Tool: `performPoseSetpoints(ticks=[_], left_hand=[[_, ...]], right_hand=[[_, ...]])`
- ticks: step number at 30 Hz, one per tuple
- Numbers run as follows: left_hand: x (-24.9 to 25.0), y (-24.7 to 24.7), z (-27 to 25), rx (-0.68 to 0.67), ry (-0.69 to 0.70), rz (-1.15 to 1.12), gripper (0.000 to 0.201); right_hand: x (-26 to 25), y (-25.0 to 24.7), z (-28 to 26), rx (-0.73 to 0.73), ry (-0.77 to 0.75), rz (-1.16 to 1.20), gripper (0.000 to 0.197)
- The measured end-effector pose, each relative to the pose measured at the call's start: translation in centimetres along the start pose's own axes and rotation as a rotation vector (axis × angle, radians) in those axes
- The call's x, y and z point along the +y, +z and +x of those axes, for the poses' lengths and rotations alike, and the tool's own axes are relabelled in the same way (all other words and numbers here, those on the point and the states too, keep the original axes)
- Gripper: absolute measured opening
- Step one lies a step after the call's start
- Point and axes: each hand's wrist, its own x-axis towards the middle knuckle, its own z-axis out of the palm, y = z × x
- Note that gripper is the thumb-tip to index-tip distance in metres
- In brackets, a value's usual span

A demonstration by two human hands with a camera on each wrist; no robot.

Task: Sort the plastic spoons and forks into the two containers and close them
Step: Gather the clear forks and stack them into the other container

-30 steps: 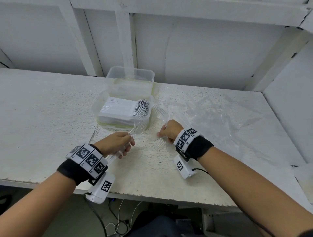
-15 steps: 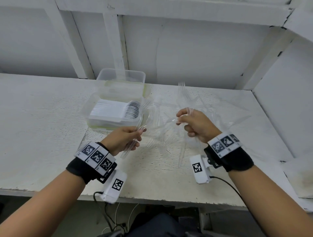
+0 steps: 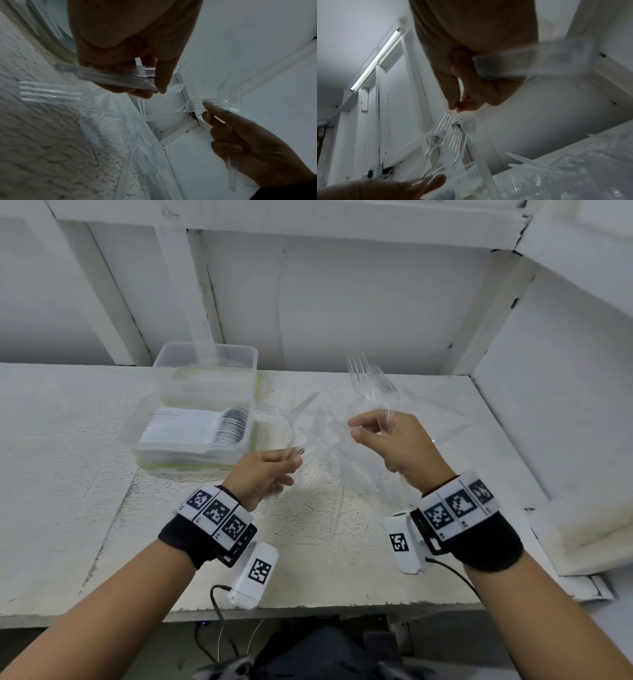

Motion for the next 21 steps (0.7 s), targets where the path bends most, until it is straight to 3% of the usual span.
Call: performPoseSetpoints(ticks=[7,10,14,18,21], left_hand=[[-0.1,1.2,0.4,0.051,0.050,0.010,0.027],[0.1,1.3,0.4,0.092,0.094,0.039,0.025],[0.3,1.4,0.3,0.072,0.147,0.099,0.023],[0.1,1.6,0.3,0.052,0.174,0.109,0.024],[0.0,1.8,0.3,0.054,0.173,0.123,0.022]], right_hand=[[0.5,0.8,0.9,0.258,-0.185,0.100,0.015],[0.4,0.5,1.3,0.297,-0.212,0.115,0.015],[0.6,1.0,1.5,0.191,-0.142,0.212,0.005],[1.8,3.1,1.4,0.208,-0.037,0.228,0.038],[2.3,4.1,1.3,0.238,0.037,0.263,0.044]])
